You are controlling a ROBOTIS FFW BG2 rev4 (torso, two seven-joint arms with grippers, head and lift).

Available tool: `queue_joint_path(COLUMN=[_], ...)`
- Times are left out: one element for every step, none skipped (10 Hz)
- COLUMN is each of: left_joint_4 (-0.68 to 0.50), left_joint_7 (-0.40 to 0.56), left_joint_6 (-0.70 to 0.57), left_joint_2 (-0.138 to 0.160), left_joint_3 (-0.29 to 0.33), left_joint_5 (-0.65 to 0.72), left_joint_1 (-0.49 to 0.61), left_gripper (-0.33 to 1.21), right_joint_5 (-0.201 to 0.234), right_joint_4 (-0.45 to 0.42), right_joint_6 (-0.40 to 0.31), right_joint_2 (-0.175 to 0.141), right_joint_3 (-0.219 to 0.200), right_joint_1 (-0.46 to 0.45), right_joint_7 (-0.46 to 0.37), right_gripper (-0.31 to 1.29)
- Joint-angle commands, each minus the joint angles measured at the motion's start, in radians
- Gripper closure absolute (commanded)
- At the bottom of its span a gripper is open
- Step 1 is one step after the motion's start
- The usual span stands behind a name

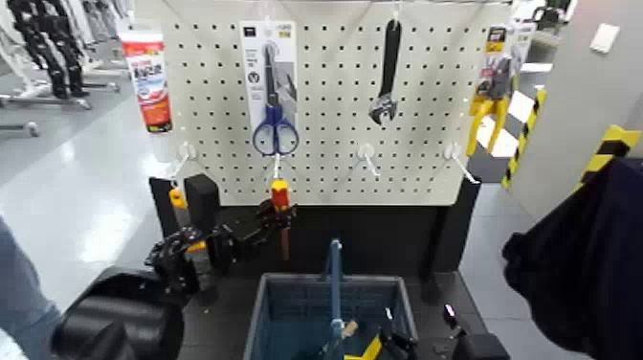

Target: Put the red screwdriver into the crate.

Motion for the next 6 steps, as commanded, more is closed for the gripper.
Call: queue_joint_path(left_joint_4=[-0.063, -0.078, -0.095, -0.120, -0.147, -0.178], left_joint_7=[0.005, 0.006, 0.009, 0.014, 0.017, 0.023], left_joint_6=[0.022, 0.028, 0.034, 0.045, 0.057, 0.074], left_joint_2=[0.002, 0.003, 0.006, 0.008, 0.011, 0.015], left_joint_3=[0.000, -0.003, -0.011, -0.017, -0.018, -0.020], left_joint_5=[0.001, 0.004, 0.022, 0.033, 0.043, 0.054], left_joint_1=[0.023, 0.029, 0.037, 0.045, 0.054, 0.064], left_gripper=[1.20, 1.20, 1.20, 1.20, 1.20, 1.20], right_joint_5=[-0.002, -0.003, -0.006, -0.006, -0.008, -0.008], right_joint_4=[0.001, 0.003, 0.003, 0.003, 0.003, 0.003], right_joint_6=[0.000, 0.000, -0.001, -0.001, -0.001, -0.001], right_joint_2=[0.000, 0.000, 0.000, 0.000, 0.000, -0.001], right_joint_3=[-0.001, -0.001, -0.001, -0.003, -0.003, -0.003], right_joint_1=[-0.001, -0.001, -0.001, -0.001, -0.001, -0.001], right_joint_7=[0.000, 0.000, 0.000, 0.000, 0.000, 0.000], right_gripper=[0.14, 0.14, 0.14, 0.14, 0.14, 0.14])
